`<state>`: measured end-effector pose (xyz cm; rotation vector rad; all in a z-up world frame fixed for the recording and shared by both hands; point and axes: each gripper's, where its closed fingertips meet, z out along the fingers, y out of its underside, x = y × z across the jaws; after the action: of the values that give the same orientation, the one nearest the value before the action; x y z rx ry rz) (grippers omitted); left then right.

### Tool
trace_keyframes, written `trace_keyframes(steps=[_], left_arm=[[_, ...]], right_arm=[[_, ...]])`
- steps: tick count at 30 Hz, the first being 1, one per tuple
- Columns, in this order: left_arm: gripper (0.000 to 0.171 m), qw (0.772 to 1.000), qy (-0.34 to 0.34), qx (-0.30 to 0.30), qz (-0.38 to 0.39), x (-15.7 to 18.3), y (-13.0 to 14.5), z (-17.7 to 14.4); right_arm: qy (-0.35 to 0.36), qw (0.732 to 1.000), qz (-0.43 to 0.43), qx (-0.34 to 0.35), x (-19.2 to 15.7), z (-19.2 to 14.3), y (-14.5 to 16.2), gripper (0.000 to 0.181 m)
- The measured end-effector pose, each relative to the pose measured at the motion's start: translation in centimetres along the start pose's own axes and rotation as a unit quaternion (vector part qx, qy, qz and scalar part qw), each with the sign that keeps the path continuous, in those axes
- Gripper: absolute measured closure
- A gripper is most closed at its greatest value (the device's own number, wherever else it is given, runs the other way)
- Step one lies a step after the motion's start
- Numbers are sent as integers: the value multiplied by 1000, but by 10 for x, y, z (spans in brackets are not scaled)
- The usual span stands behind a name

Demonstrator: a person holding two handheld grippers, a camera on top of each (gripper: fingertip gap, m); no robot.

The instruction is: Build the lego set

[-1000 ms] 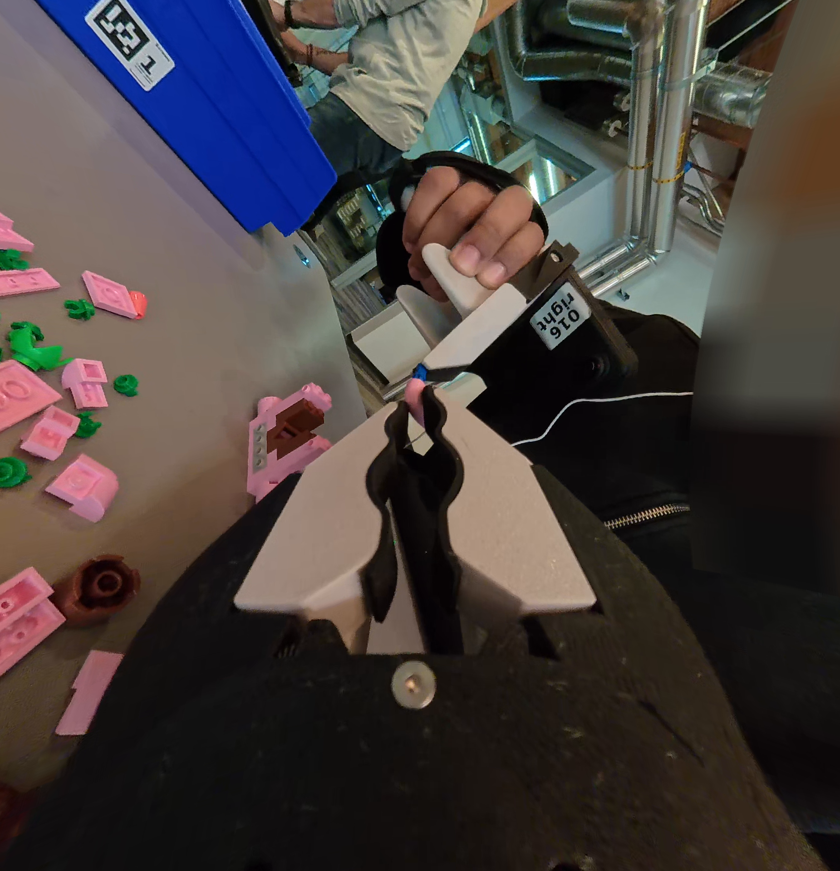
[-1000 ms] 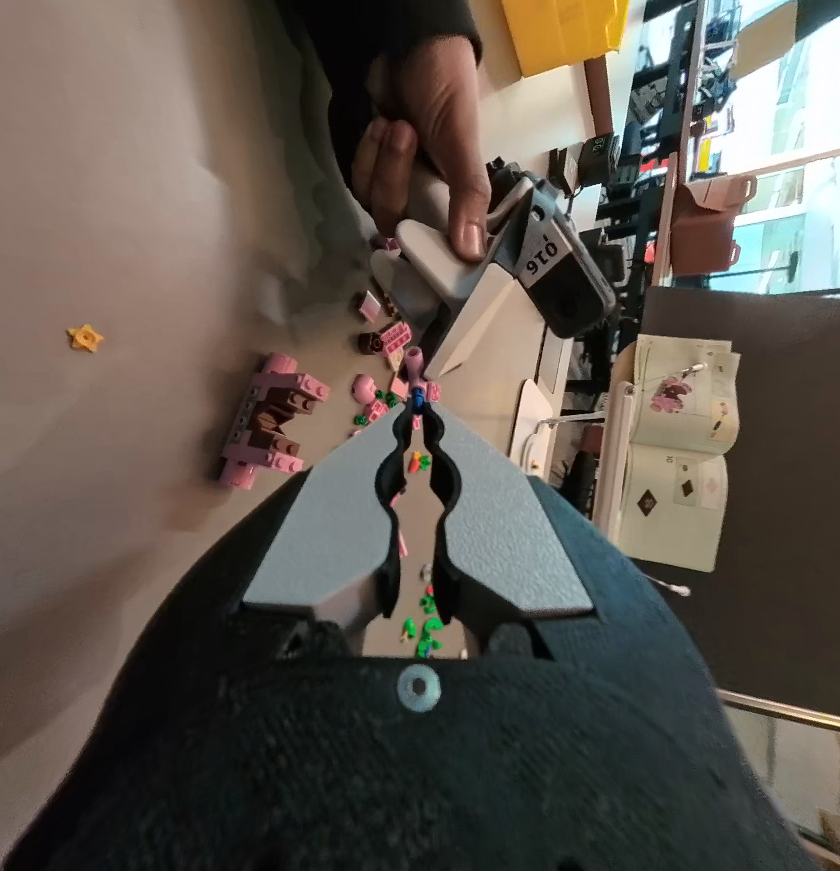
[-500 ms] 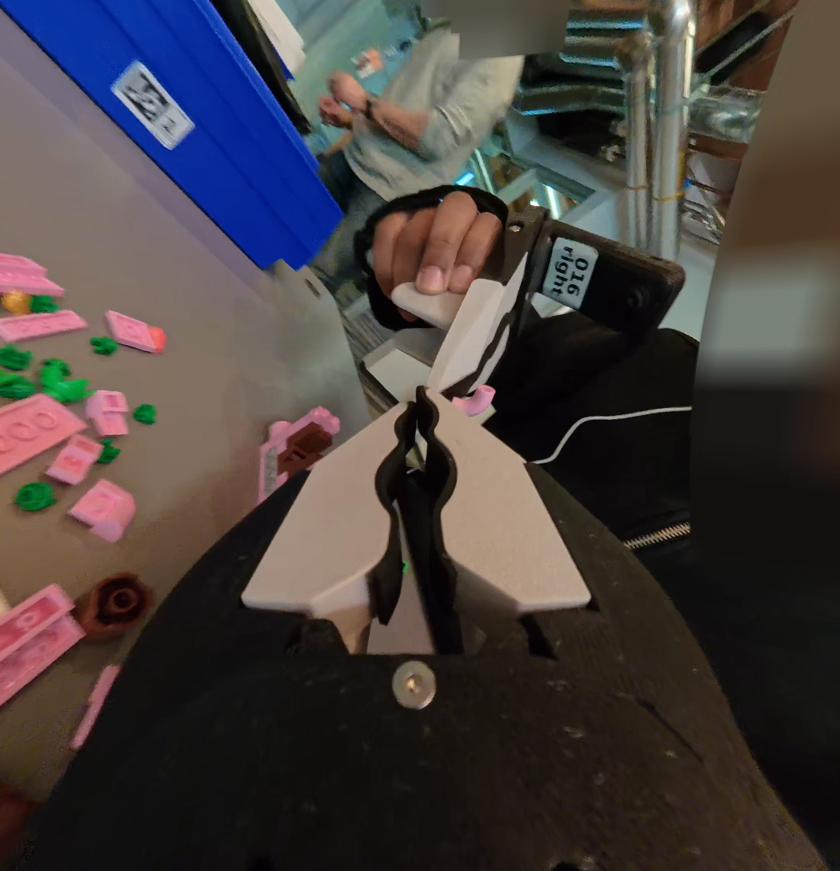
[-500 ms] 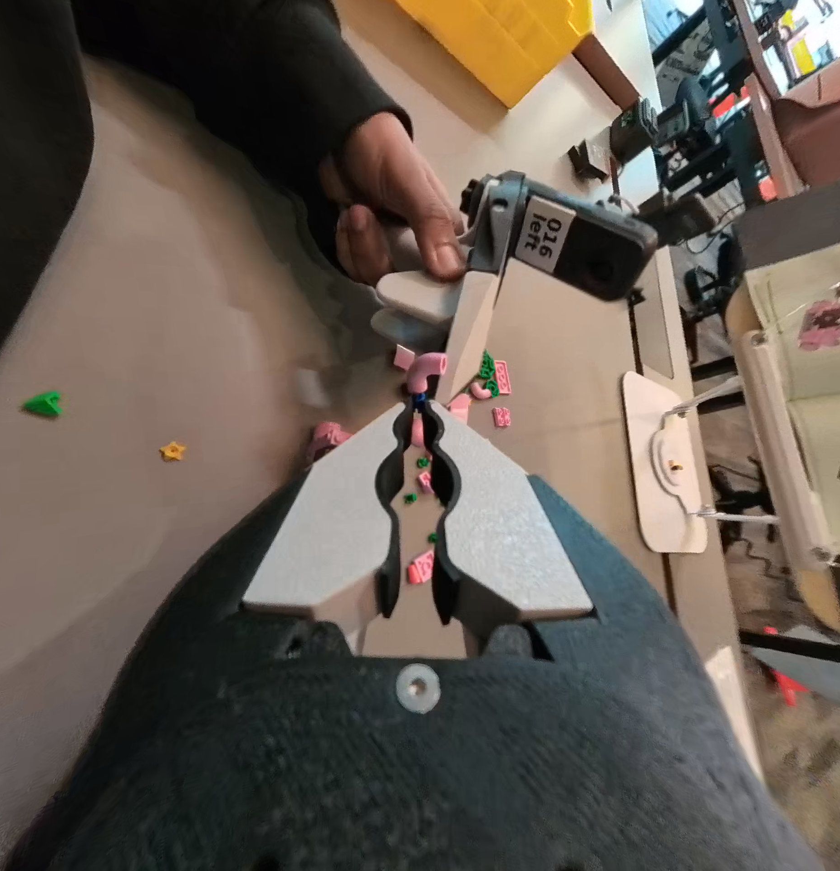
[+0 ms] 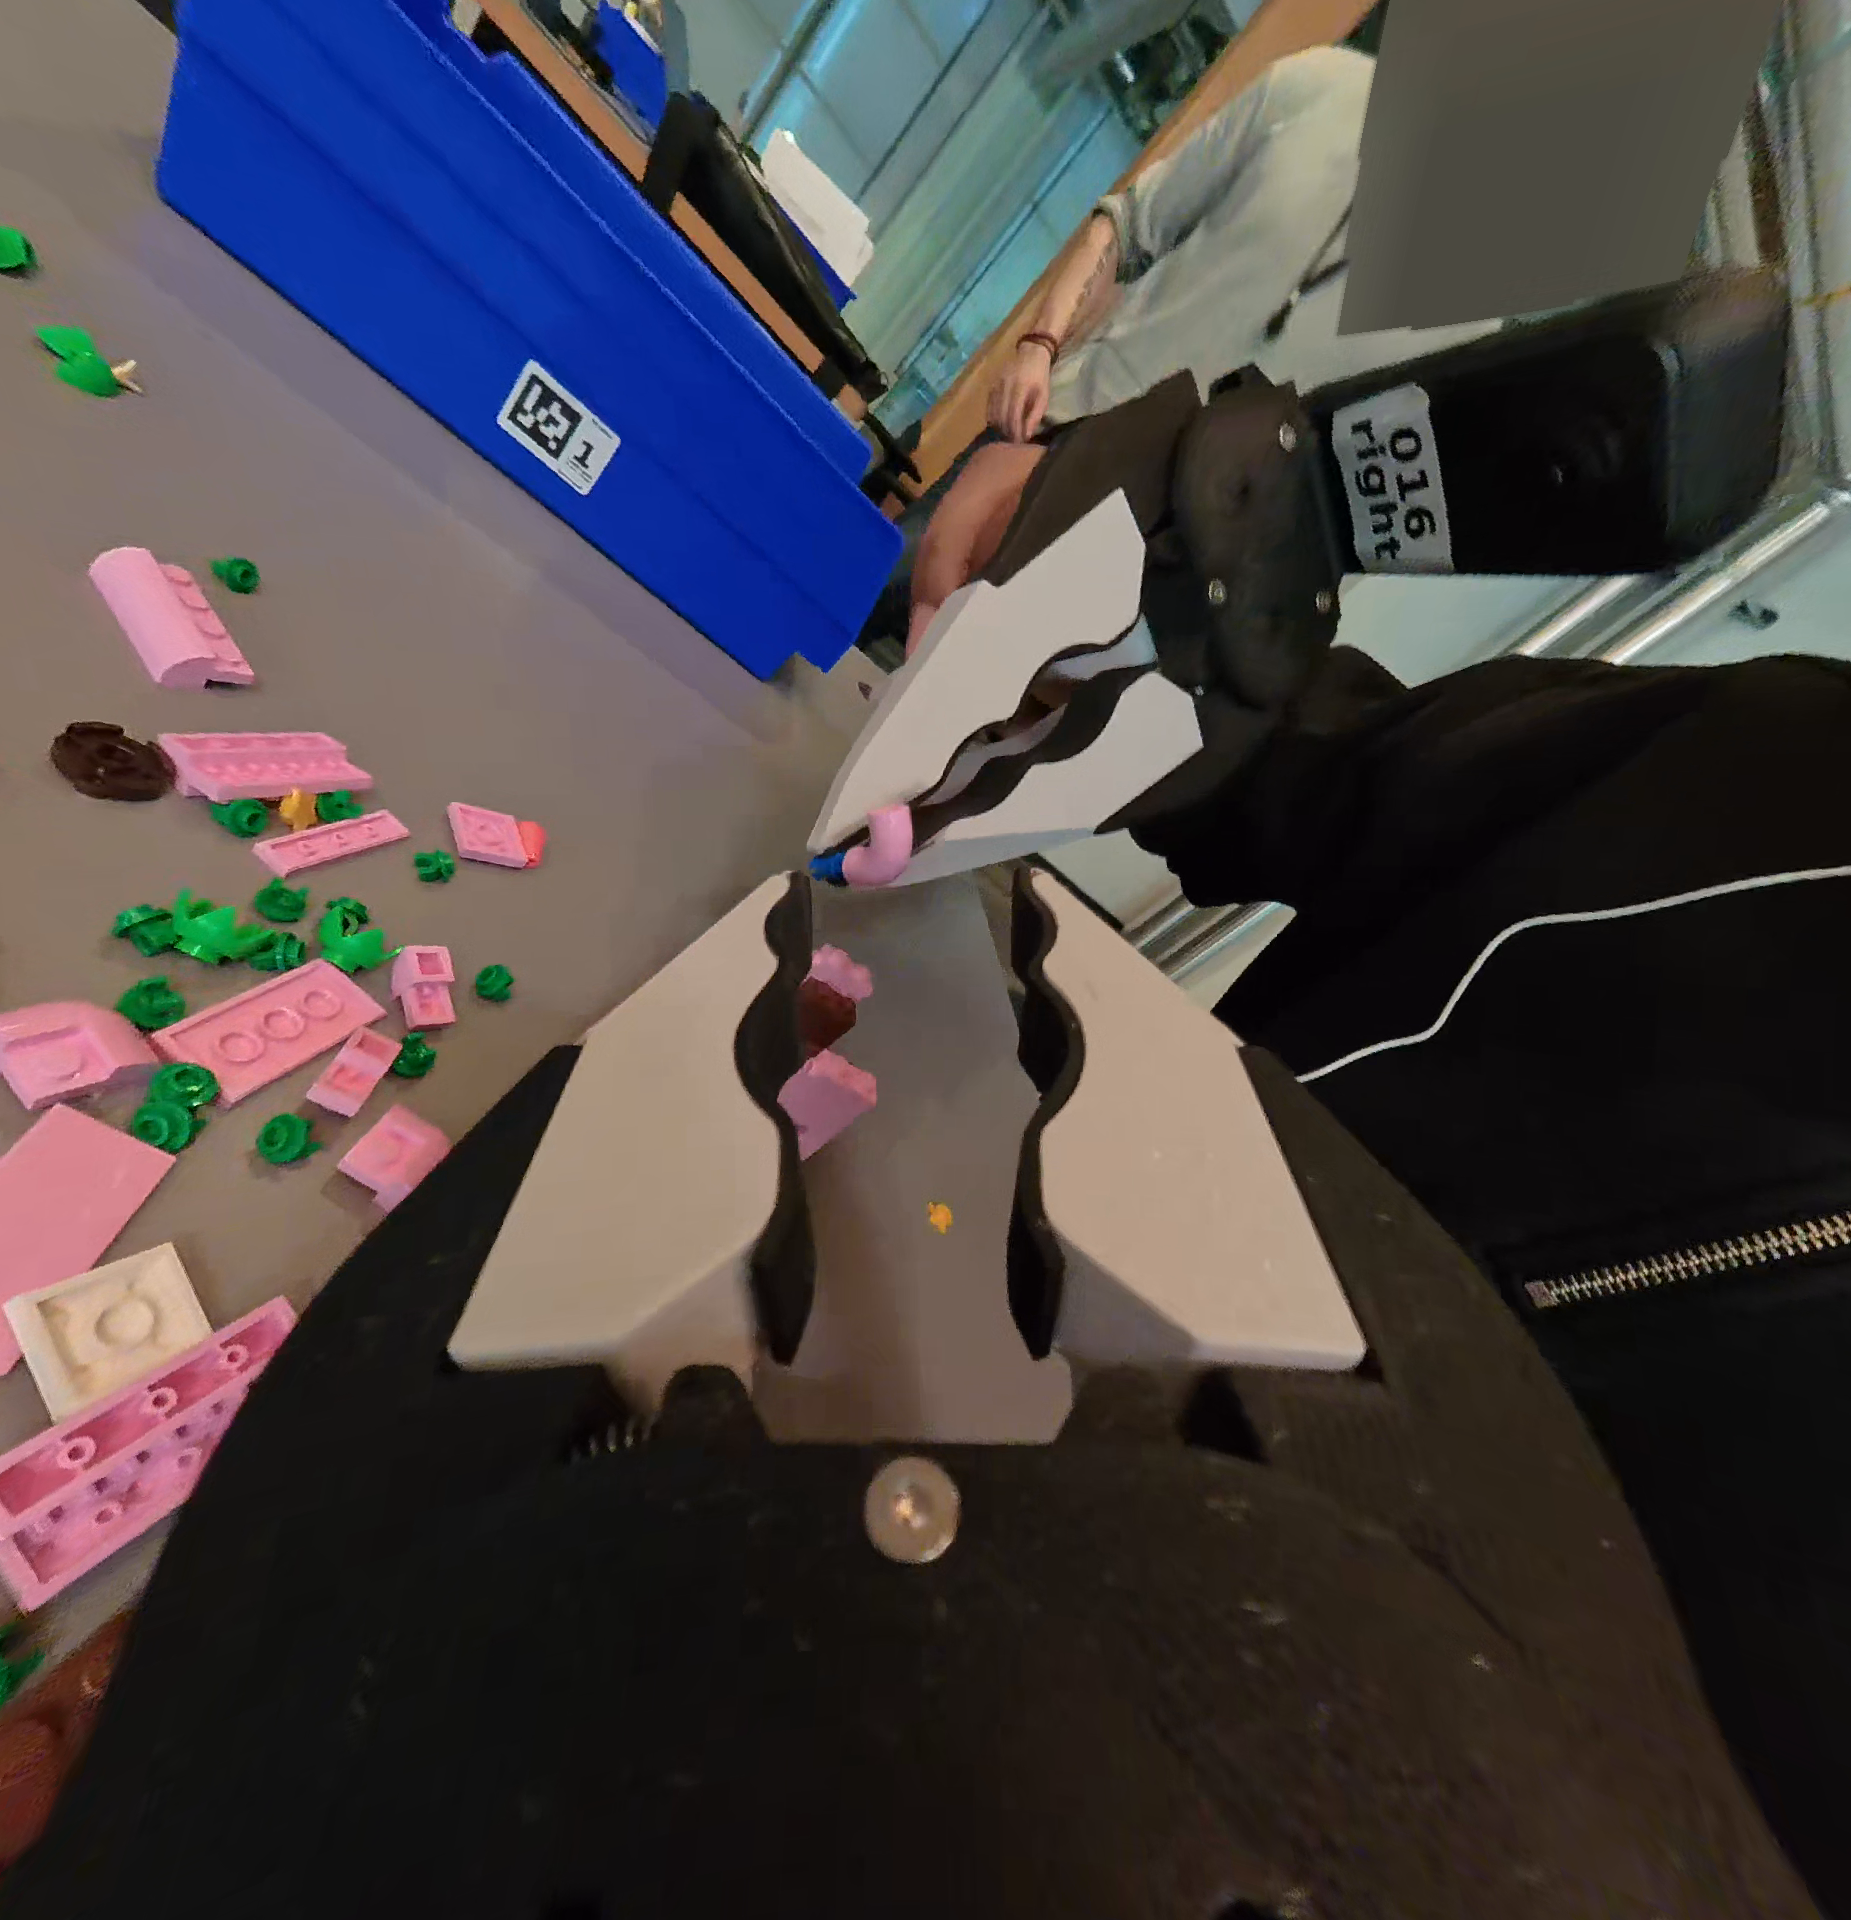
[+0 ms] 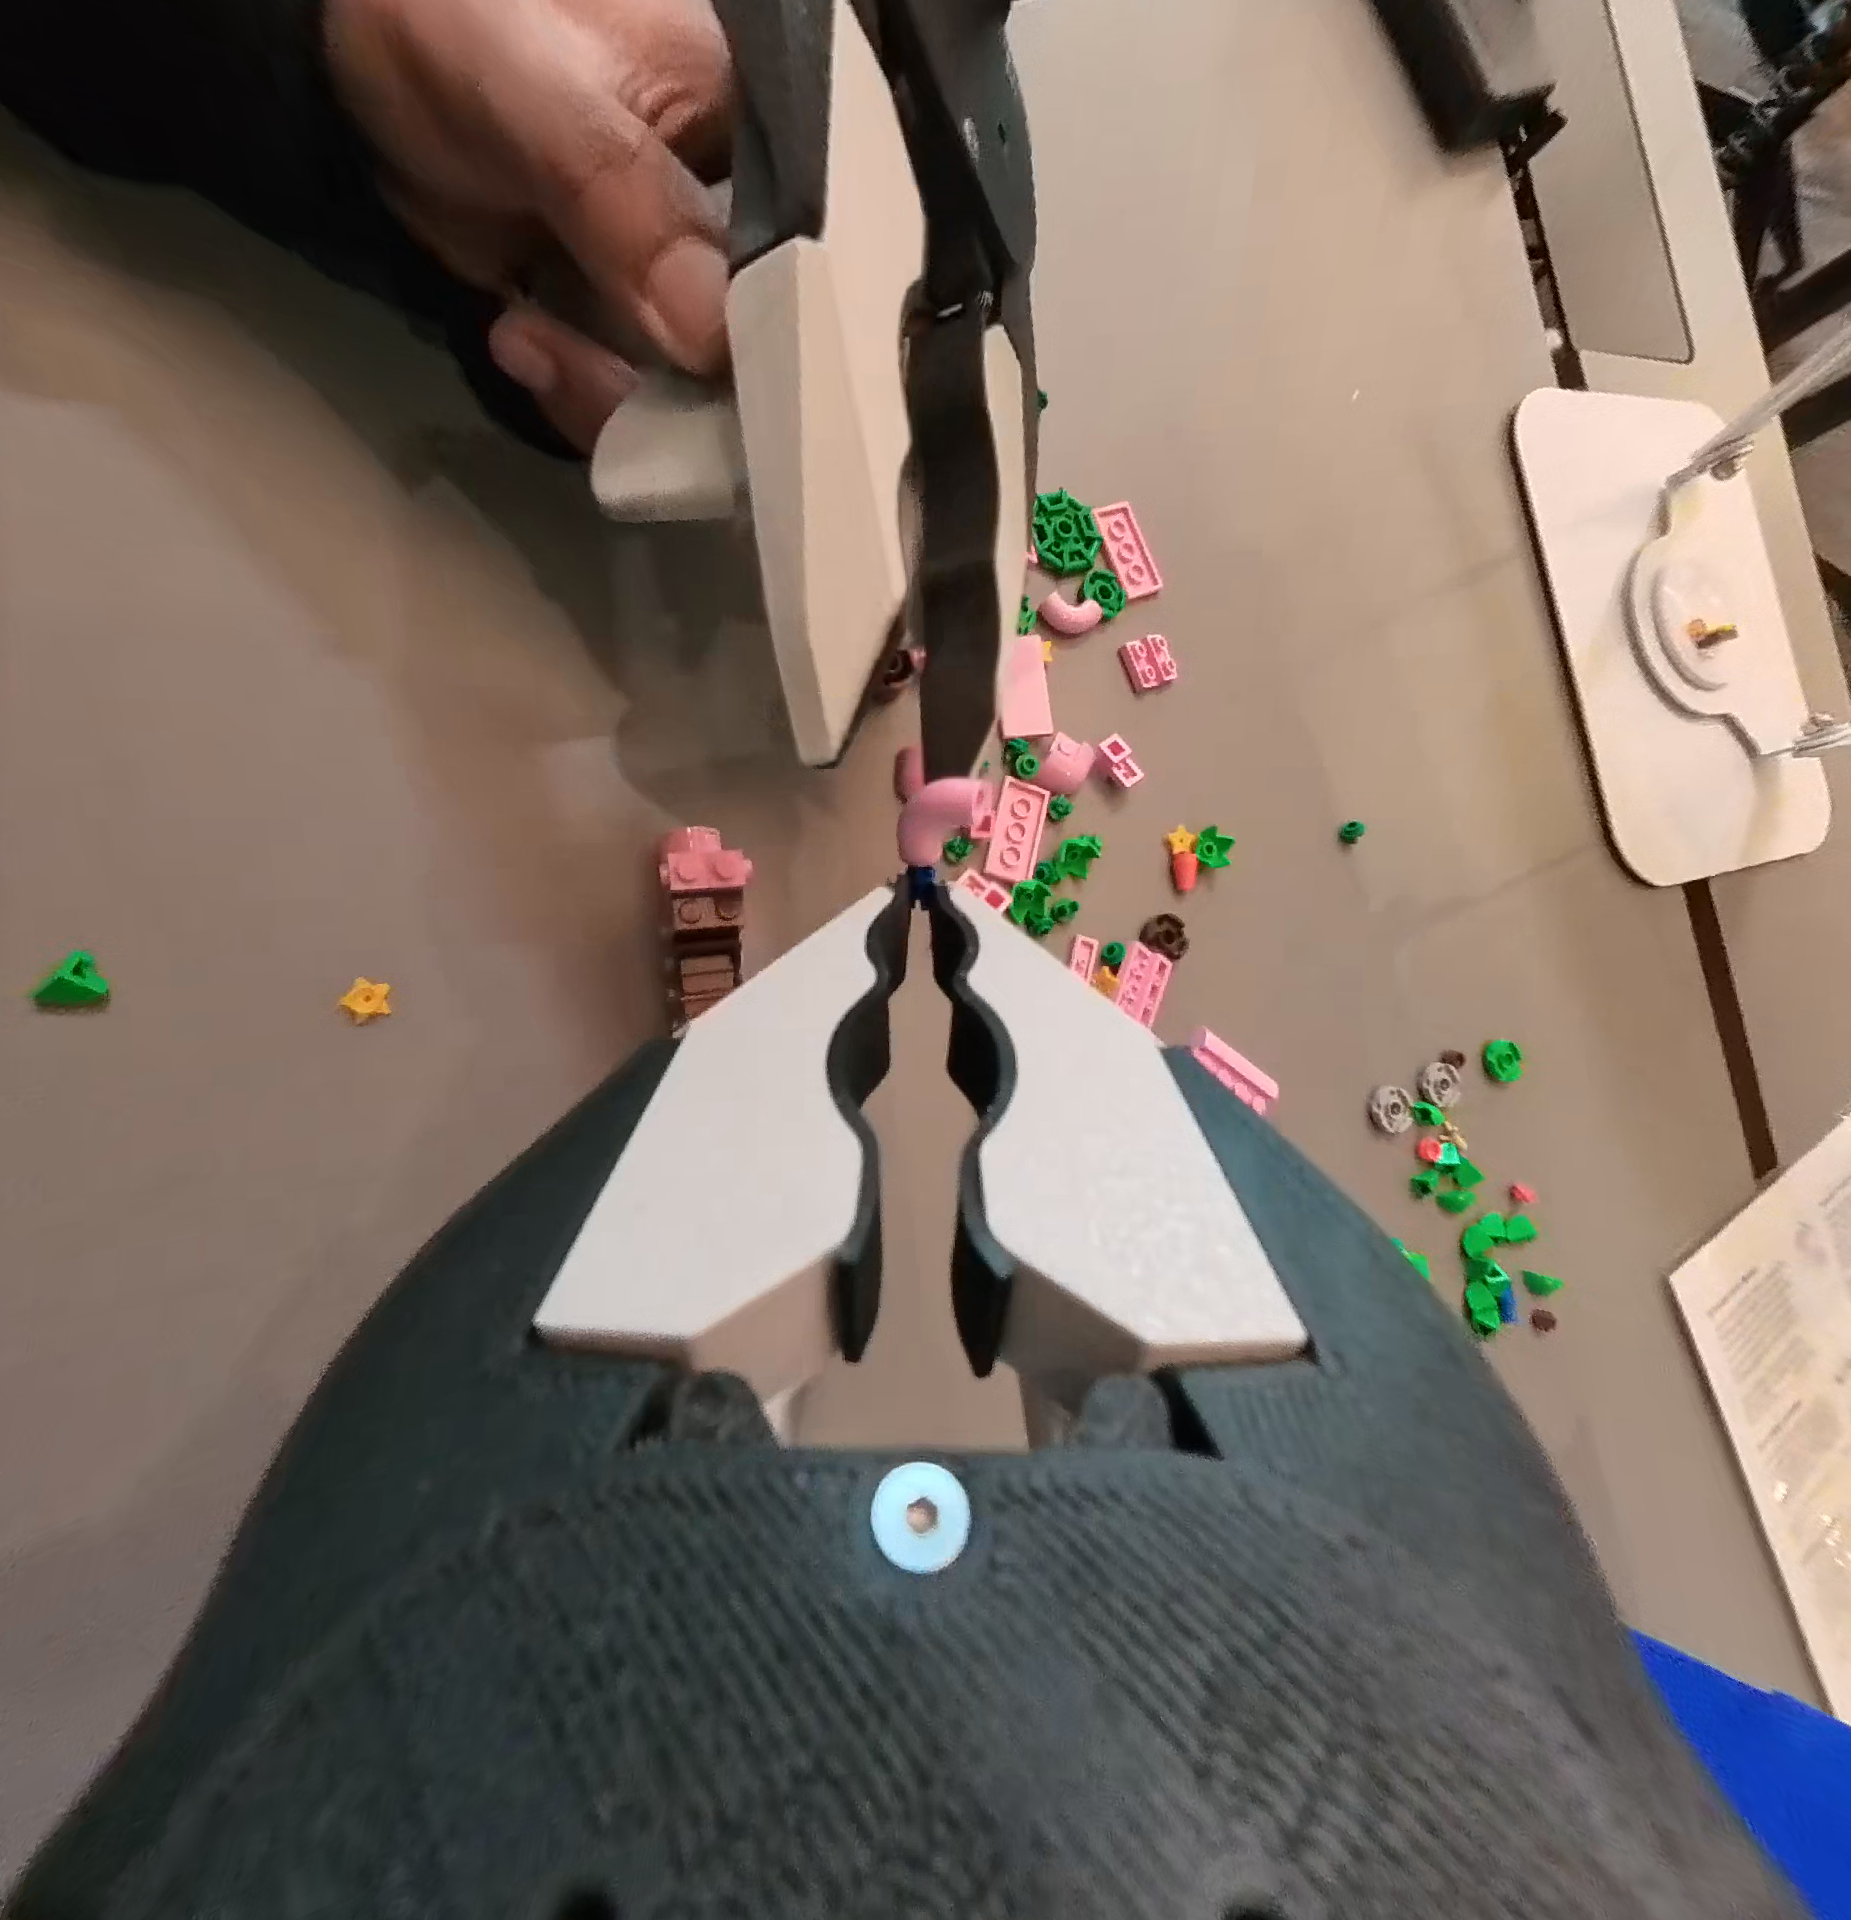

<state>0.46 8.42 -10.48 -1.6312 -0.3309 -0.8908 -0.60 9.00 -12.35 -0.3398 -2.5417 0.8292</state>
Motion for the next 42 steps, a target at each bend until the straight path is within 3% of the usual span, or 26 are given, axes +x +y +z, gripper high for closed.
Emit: trace_keyframes(steps=[7, 10, 16, 20, 23, 25, 28, 35, 42], left_arm=[[140, 999, -50, 17, 8, -10, -1, -1], [163, 995, -86, 13, 51, -12, -2, -1], [166, 992, -104, 19, 75, -10, -6, -5], [167, 995, -68, 54, 55, -2, -16, -14], [167, 995, -12, 93, 26, 8, -27, -22], [167, 990, 52, 134, -12, 17, -36, -30], [167, 976, 102, 174, -78, 13, -43, -40], [167, 977, 91, 192, -35, 16, -53, -53], [167, 955, 196, 216, -60, 36, -59, -58]], right_arm=[[23, 998, 5, -56, 1, 5, 1, 179], [37, 997, -5, -61, 1, 6, -4, 179], [49, 997, -16, -62, 3, 6, -9, 179], [65, 997, -21, -20, 6, 0, -22, 178], [85, 995, -12, 41, 14, -8, -38, 151], [88, 991, -3, 97, 16, -17, -50, 144], [115, 979, 20, 167, 22, -31, -62, 159], [77, 969, 139, 187, 24, -24, -43, 150], [63, 965, 109, 231, 17, -18, -68, 149]])
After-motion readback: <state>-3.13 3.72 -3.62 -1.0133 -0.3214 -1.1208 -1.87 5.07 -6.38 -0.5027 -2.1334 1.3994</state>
